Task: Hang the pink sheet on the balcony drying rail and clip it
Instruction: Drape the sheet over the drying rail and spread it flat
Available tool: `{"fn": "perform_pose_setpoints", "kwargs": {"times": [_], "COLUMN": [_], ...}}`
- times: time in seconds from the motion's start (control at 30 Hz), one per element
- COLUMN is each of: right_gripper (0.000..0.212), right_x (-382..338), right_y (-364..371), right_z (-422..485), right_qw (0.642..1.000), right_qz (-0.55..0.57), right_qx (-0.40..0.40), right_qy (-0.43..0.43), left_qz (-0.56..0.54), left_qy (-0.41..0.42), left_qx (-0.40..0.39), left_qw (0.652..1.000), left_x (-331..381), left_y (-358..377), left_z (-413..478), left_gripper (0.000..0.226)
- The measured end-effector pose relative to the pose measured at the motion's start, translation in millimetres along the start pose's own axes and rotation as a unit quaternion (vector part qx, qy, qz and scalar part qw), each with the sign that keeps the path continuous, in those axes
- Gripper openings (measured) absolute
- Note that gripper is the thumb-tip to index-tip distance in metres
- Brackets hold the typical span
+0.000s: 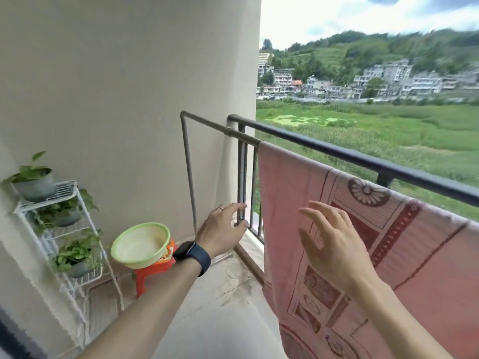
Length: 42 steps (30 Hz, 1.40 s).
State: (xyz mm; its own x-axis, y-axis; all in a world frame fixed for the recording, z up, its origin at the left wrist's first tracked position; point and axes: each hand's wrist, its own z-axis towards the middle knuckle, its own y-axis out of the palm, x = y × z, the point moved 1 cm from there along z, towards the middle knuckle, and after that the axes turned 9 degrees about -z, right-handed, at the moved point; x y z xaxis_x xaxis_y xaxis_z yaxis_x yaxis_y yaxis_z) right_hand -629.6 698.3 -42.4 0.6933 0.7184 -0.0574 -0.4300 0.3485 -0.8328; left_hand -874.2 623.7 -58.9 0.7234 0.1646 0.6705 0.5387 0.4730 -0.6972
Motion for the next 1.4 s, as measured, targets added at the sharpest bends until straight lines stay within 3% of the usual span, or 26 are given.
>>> {"fn": "perform_pose_setpoints", "kwargs": {"times": [0.13,0.27,0.33,0.4,0.47,0.57,0.67,0.9,0.97,1.1,1.17,1.3,1.33,1.4], "right_gripper": [0.045,0.058,0.057,0.052,0.046,0.04,0.032,0.028,0.028,0.028,0.028,0.03,0.03,0.029], "right_x": [-13.1,-21.8,-29.3,-33.5,-37.0,-47.2,-66.2,-108.1,-116.3,-138.8,-157.7,-202.4,-212.3,-227.6], "right_y": [9.2,20.1,29.8,41.6,58.2,90.0,118.7,149.6,158.0,215.9,244.2,277.6,287.5,310.8], "right_z": [69.6,136.7,171.0,209.3,244.6,279.4,313.4,444.8,495.6,574.4,608.1,685.7,703.2,731.0], "right_qw": [0.987,0.971,0.969,0.969,0.969,0.966,0.958,0.944,0.953,0.971,0.973,0.969,0.971,0.982], "right_qz": [-0.077,-0.17,-0.172,-0.165,-0.156,-0.189,-0.211,-0.112,-0.081,-0.037,-0.058,-0.096,-0.091,-0.087], "right_qx": [0.113,0.045,-0.007,-0.047,-0.055,-0.007,0.048,0.203,0.172,-0.022,0.001,0.139,0.139,0.053], "right_qy": [0.085,0.16,0.176,0.178,0.184,0.177,0.188,0.235,0.236,0.234,0.224,0.182,0.169,0.16], "left_qz": [-0.159,-0.254,-0.274,-0.293,-0.292,-0.295,-0.312,-0.366,-0.365,-0.351,-0.344,-0.354,-0.353,-0.355], "left_qy": [0.0,-0.003,0.012,0.045,0.102,0.161,0.162,0.236,0.231,0.162,0.145,0.137,0.137,0.118], "left_qx": [-0.063,-0.117,-0.149,-0.165,-0.164,-0.147,-0.133,-0.043,-0.019,-0.032,-0.042,-0.017,-0.005,-0.009], "left_qw": [0.985,0.96,0.95,0.941,0.937,0.931,0.927,0.899,0.902,0.922,0.927,0.925,0.926,0.927], "left_x": [-7.3,-1.6,-3.4,-12.3,-27.2,-53.9,-82.9,-91.4,-99.5,-171.3,-209.9,-253.2,-261.8,-284.1], "left_y": [-12.5,-1.4,10.8,19.1,21.4,14.0,-6.1,-97.2,-121.5,-135.4,-146.5,-204.1,-217.1,-231.3], "left_z": [112.0,196.9,225.1,244.5,259.3,285.5,323.2,424.2,463.3,536.5,569.4,644.8,662.2,685.6], "left_gripper": [0.063,0.077,0.066,0.04,0.029,0.027,0.025,0.023,0.019,0.02,0.022,0.025,0.026,0.027]}}
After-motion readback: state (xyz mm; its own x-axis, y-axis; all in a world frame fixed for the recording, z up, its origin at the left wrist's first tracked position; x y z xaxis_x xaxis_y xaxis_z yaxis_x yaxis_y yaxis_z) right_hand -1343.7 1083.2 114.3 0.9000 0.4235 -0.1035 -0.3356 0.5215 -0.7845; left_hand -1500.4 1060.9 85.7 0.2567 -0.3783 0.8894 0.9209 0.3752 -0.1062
